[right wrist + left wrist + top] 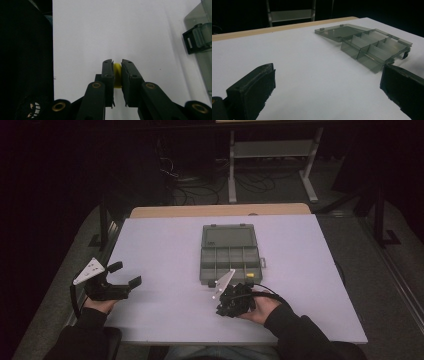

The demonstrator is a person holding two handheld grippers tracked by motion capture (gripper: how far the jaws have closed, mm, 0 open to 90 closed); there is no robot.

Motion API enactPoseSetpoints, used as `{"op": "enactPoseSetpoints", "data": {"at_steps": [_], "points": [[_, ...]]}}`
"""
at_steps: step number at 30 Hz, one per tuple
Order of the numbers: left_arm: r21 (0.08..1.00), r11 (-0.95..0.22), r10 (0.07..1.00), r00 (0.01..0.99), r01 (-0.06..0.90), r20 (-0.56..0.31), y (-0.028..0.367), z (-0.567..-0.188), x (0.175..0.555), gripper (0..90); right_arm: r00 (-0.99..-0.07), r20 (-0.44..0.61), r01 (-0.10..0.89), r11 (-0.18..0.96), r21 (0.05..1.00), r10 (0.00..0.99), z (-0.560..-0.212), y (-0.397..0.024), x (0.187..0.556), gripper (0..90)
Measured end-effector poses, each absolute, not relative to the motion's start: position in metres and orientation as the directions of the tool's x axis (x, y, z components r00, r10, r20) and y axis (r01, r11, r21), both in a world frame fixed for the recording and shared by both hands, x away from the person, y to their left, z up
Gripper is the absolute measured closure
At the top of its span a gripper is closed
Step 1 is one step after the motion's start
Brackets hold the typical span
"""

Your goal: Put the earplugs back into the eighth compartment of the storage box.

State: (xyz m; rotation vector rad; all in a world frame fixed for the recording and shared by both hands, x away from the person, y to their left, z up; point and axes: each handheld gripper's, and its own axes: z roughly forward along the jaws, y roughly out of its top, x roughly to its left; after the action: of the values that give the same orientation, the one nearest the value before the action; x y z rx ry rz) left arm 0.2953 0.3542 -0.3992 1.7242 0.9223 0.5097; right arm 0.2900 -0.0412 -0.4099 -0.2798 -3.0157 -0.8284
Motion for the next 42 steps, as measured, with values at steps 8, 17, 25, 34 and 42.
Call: {"op": "enactPoseSetpoints", "data": {"at_steps": [8,17,25,34,42], "points": [[0.933,-0.137,0.786,0.61,0.332,-0.101,0.354,-0.399,0.295,0.0,-0.983,0.041,0.175,0.836,0.521,0.18,-0.403,-0.046,0.292,79.4],[0.933,-0.137,0.786,0.609,0.333,-0.102,0.354,-0.4,0.296,0.0,-0.98,0.028,0.18,0.816,0.549,0.197,-0.391,-0.055,0.297,79.6],[0.932,-0.14,0.787,0.609,0.334,-0.101,0.354,-0.4,0.296,0.0,-0.975,0.005,0.187,0.804,0.565,0.223,-0.378,-0.066,0.301,79.7],[0.932,-0.139,0.787,0.609,0.335,-0.101,0.354,-0.4,0.296,0.0,-0.964,-0.003,0.214,0.785,0.582,0.265,-0.367,-0.078,0.308,79.7],[0.932,-0.137,0.786,0.61,0.336,-0.104,0.353,-0.4,0.296,0.0,-0.956,-0.008,0.231,0.768,0.597,0.294,-0.36,-0.086,0.316,79.8]]}}
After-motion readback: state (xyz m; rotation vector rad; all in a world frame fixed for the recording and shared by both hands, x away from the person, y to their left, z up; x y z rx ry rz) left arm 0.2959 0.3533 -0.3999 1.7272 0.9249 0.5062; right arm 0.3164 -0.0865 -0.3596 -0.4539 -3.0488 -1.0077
